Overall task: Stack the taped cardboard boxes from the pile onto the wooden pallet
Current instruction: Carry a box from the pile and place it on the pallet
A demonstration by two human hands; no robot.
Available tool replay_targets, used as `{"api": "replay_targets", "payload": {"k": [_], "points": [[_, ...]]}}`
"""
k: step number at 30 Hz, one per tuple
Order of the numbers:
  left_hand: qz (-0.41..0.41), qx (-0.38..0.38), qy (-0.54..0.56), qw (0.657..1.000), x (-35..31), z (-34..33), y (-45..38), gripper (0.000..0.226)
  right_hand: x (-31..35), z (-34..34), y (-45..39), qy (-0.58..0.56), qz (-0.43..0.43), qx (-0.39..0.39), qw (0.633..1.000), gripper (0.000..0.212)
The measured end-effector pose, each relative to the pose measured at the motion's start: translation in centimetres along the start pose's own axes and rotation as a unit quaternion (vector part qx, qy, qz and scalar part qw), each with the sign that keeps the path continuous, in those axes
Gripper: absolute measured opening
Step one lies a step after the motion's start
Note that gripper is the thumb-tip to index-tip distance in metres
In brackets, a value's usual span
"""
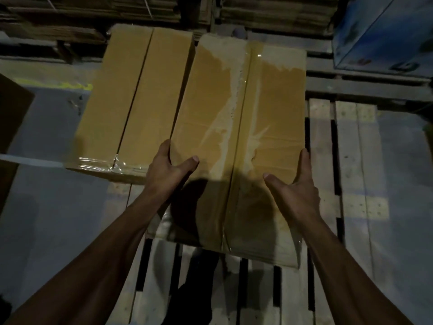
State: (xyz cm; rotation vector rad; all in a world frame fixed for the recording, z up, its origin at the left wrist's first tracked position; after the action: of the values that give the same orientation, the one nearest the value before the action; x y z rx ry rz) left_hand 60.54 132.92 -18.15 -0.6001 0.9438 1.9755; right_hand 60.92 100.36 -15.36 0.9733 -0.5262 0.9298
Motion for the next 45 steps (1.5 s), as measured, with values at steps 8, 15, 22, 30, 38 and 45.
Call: {"api": "replay_targets", "payload": {"k": [8,15,22,30,38,45], "points": [[0.015,-0.015,0.042,0.999,3.7,-1.9,-6.6,0.095,-0.6,-5.1,-7.3,0.011,0.045,0.006,0.999,0.105],[-0.032,-0.042,-0.086,0.995,4.0,-2.4,-11.6,0.095,-1.6,-9.1,-12.3,-0.015,0.048,0.007,0.999,0.103],[-0.060,-0.025,-0.361,0.930,6.4,-5.7,-12.5,0.104,-4.0,-13.0,-14.5,0.021,0.050,0.038,0.998,0.104],[-0.094,0.046,-0.412,0.905,6.5,-4.5,-11.2,0.100,-2.5,-13.6,-12.3,0.223,0.041,0.011,0.974,0.080],[-0.154,0.130,-0.458,0.866,11.6,-2.2,-5.7,0.121,-7.2,-17.4,-4.2,0.393,0.111,0.124,0.905,0.107],[-0.187,0.123,-0.538,0.813,11.9,-1.7,-4.9,0.108,-8.1,-18.1,-3.3,0.418,0.108,0.132,0.892,0.125]]}}
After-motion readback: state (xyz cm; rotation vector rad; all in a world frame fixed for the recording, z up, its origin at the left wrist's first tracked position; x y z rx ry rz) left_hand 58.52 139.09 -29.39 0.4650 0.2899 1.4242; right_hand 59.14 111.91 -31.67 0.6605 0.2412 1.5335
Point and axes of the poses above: each hand's wrist, its own y-axis away from the middle knuckle, its own z-axis out of the back of the hand, x = y × z, the point moved 9 cm from there along -y, towards the middle knuckle, and after that the axes turned 8 degrees about -y, right-handed, at the moved point
